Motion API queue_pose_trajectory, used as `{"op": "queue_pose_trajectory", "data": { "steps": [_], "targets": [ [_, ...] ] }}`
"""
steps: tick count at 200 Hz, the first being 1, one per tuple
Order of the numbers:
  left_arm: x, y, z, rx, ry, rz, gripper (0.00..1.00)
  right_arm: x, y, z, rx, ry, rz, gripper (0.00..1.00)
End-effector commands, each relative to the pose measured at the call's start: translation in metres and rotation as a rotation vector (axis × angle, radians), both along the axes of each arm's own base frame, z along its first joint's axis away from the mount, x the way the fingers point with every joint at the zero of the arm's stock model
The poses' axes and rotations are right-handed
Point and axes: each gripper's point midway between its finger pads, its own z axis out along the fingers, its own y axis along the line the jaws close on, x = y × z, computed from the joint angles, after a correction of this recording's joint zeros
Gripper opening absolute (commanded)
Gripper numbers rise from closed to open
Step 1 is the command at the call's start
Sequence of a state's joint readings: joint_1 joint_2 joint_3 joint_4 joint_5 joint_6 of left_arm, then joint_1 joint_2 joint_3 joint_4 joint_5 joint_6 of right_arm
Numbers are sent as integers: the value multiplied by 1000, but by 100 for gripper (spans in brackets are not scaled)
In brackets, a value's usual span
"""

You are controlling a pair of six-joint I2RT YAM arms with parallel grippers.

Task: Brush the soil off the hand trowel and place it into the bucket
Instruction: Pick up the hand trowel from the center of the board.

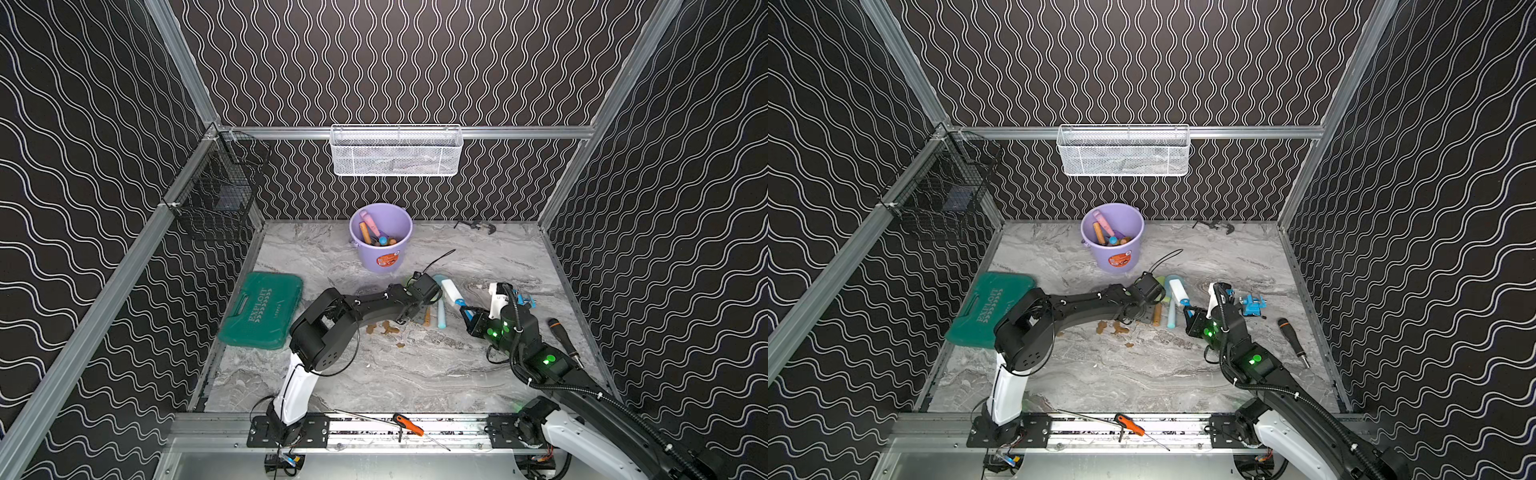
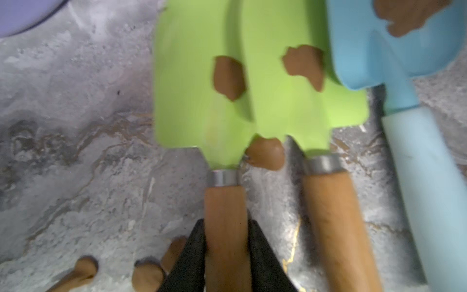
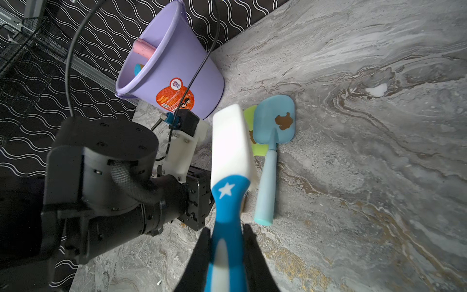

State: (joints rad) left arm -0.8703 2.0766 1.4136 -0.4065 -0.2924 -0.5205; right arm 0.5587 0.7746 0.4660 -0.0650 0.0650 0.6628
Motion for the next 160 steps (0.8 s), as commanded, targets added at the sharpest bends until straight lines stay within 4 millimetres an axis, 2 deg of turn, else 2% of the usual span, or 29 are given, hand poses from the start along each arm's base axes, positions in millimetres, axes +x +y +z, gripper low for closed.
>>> {"op": "queue_pose_trajectory", "data": {
  "steps": [1, 34, 57, 93, 127, 160],
  "targets": [
    [-3, -1, 8, -5, 3, -24, 23, 2, -1, 6, 7, -16, -8, 0],
    [-4, 9, 30, 17, -17, -29, 15, 4, 3, 6, 14, -23, 8, 0],
    [-7, 22, 46, 35, -19, -23, 0, 6, 9, 7, 16, -22, 28, 0],
    [-16, 44, 65, 60, -29, -13, 0, 6, 16, 14, 35, -26, 64, 0],
    [-27, 56, 87, 60, -31, -29, 0, 1, 21, 23, 53, -46, 103, 0],
    [-42, 71, 100, 73, -17, -46, 0, -3, 24, 22, 81, -45, 125, 0]
  ]
}}
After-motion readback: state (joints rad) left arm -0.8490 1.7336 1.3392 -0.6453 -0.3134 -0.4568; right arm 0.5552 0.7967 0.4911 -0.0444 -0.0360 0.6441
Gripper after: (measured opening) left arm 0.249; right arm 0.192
